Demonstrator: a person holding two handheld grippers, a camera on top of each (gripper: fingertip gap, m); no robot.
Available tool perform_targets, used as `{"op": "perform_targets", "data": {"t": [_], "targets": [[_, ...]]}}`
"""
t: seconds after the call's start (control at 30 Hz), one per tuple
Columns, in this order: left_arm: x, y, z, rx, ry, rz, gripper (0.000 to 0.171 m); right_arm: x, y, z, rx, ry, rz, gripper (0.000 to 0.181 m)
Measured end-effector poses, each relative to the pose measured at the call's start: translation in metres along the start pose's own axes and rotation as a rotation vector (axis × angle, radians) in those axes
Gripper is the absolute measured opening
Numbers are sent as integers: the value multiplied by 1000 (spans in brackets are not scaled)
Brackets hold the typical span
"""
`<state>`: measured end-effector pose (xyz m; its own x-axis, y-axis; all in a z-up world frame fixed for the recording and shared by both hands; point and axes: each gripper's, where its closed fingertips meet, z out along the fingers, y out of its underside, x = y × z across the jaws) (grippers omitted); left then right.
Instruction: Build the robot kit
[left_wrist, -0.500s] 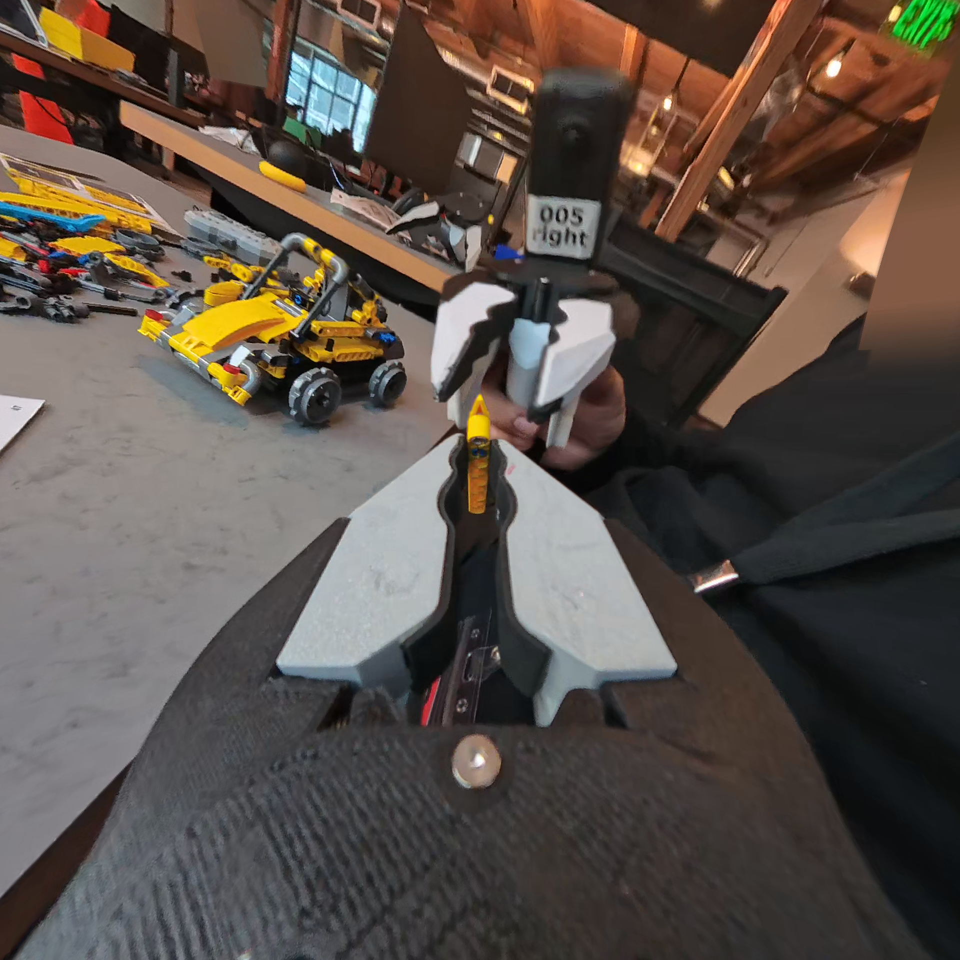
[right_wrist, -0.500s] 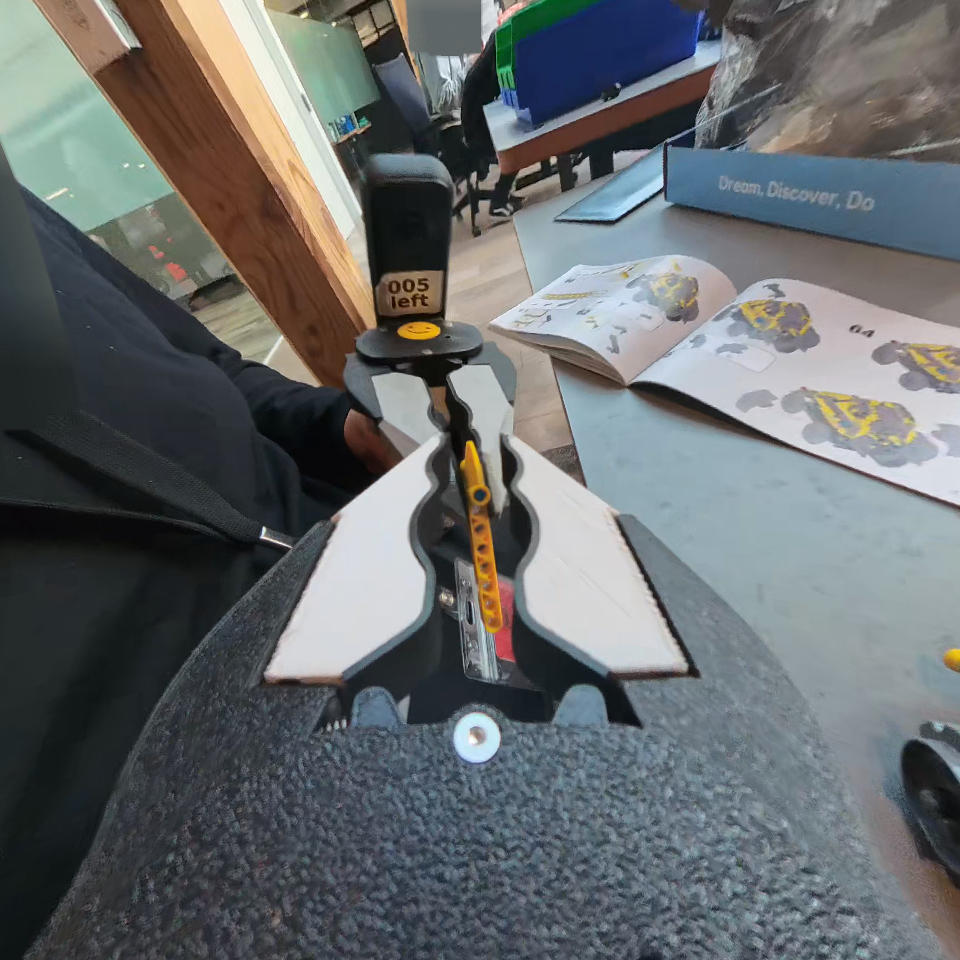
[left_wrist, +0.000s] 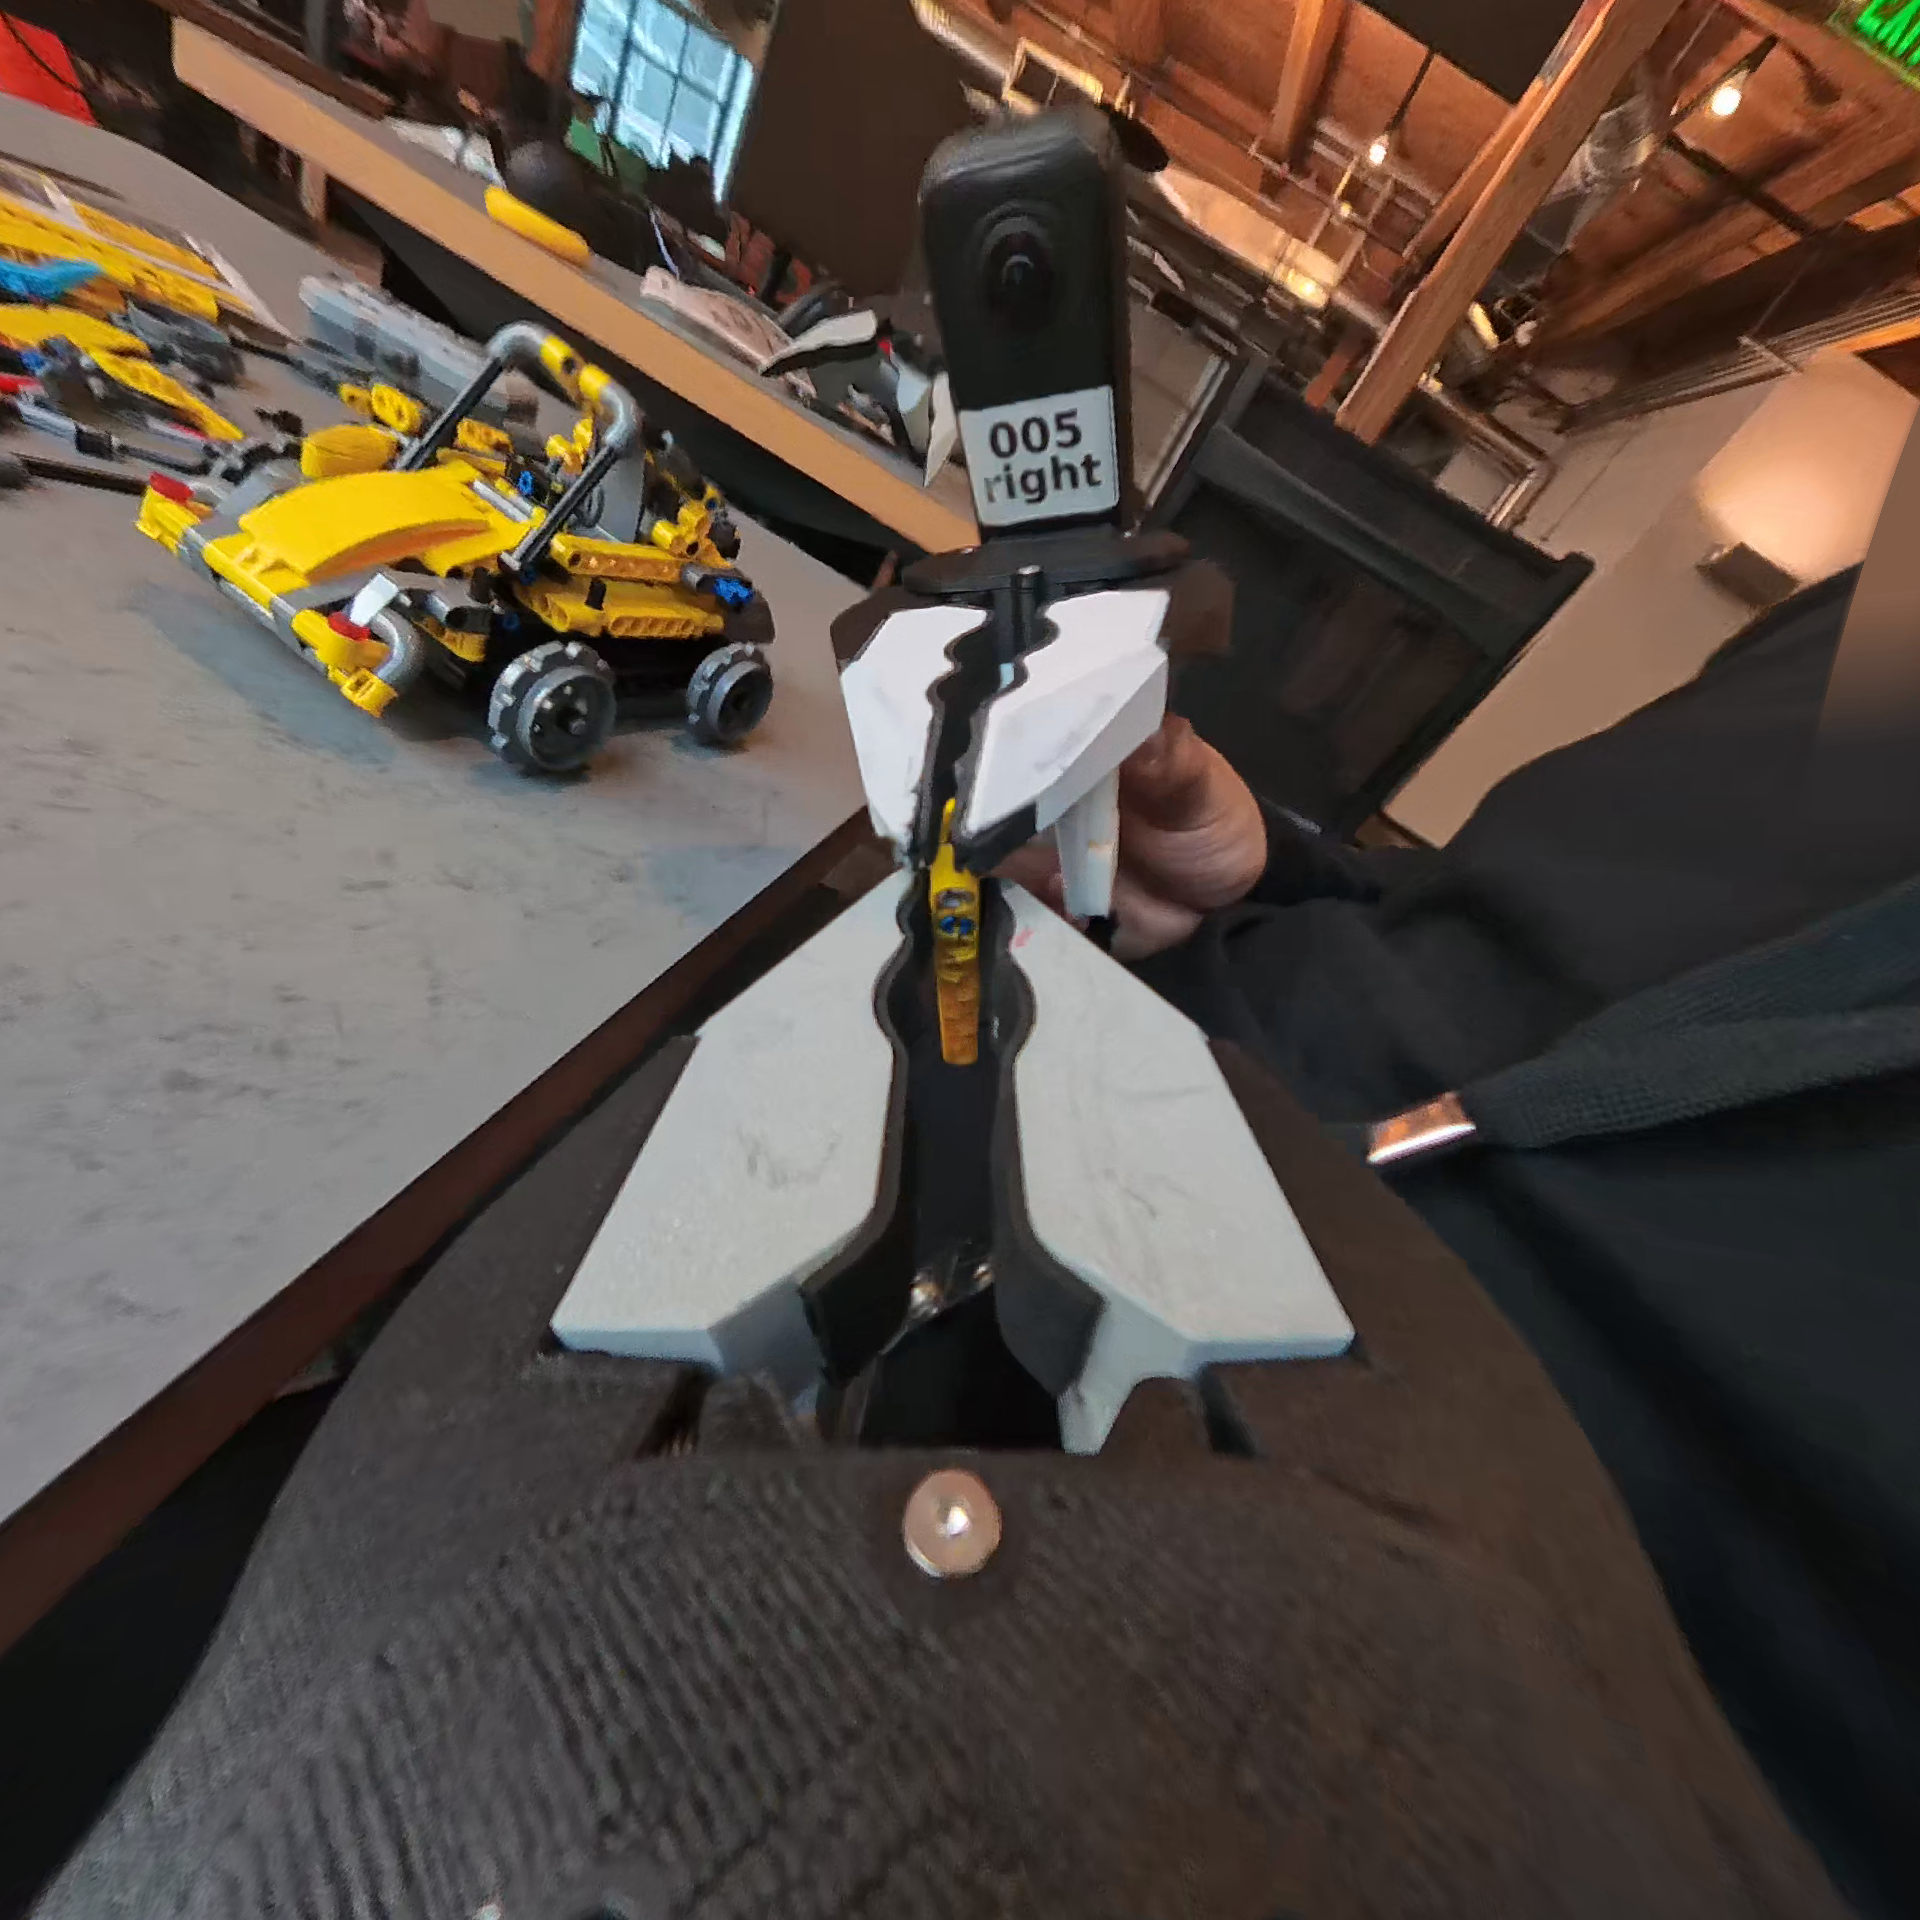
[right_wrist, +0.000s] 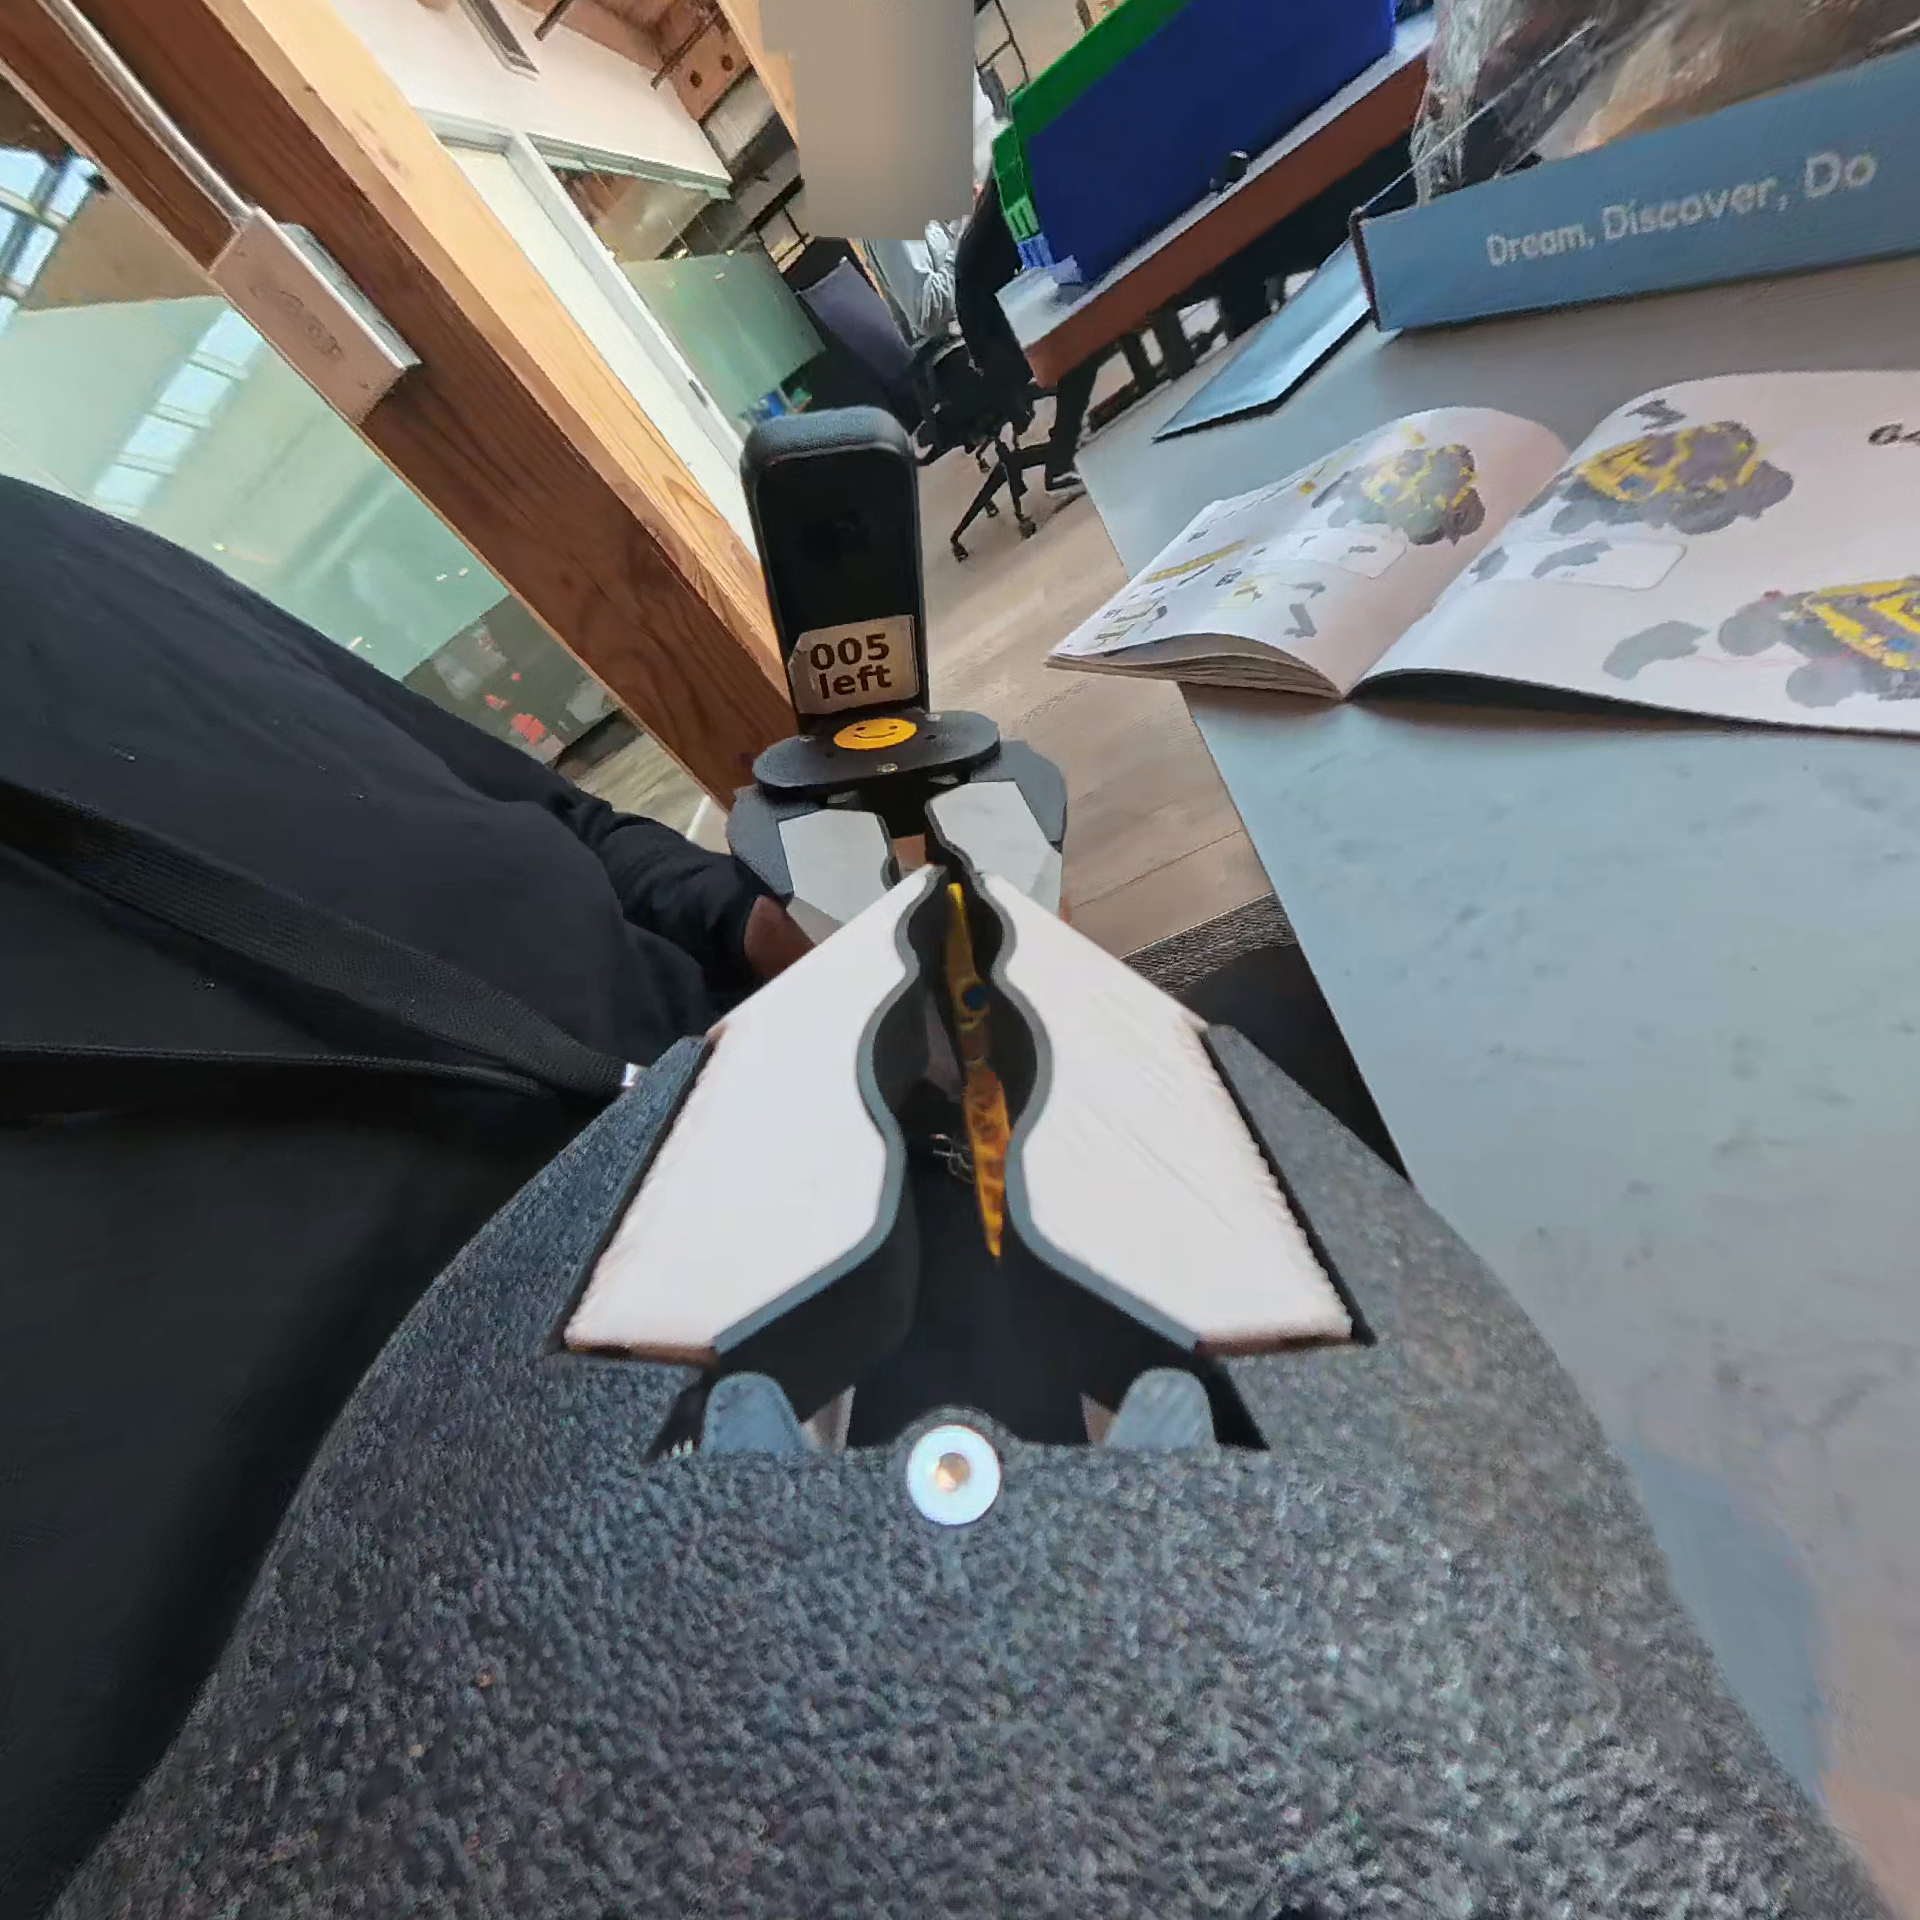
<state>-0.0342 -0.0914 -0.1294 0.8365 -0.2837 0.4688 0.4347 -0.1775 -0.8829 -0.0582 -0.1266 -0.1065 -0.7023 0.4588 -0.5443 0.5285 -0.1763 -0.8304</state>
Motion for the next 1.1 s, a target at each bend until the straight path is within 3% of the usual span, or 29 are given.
{"op": "perform_targets", "data": {"t": [0.17,0.5,0.63,0.7,0.8,0.9,1.0,1.1], "targets": [[9,-9,-6,86,17,-37,5,-4,2,-16,47,34,36,2],[13,-4,-1,65,18,-23,5,-2,10,-27,50,89,24,0],[11,3,3,22,20,-34,5,11,22,-35,-37,137,12,0],[5,11,9,-46,23,-91,5,13,23,-44,-124,181,-112,1],[-2,22,16,-132,65,-222,5,8,27,-52,-339,233,-385,43],[-1,24,20,-179,136,-315,4,20,33,-57,-581,386,-760,40],[4,25,25,-221,152,-312,4,27,46,-56,-766,416,-1031,16],[4,20,28,-218,157,-336,4,38,44,-55,-826,502,-1179,10]]}}
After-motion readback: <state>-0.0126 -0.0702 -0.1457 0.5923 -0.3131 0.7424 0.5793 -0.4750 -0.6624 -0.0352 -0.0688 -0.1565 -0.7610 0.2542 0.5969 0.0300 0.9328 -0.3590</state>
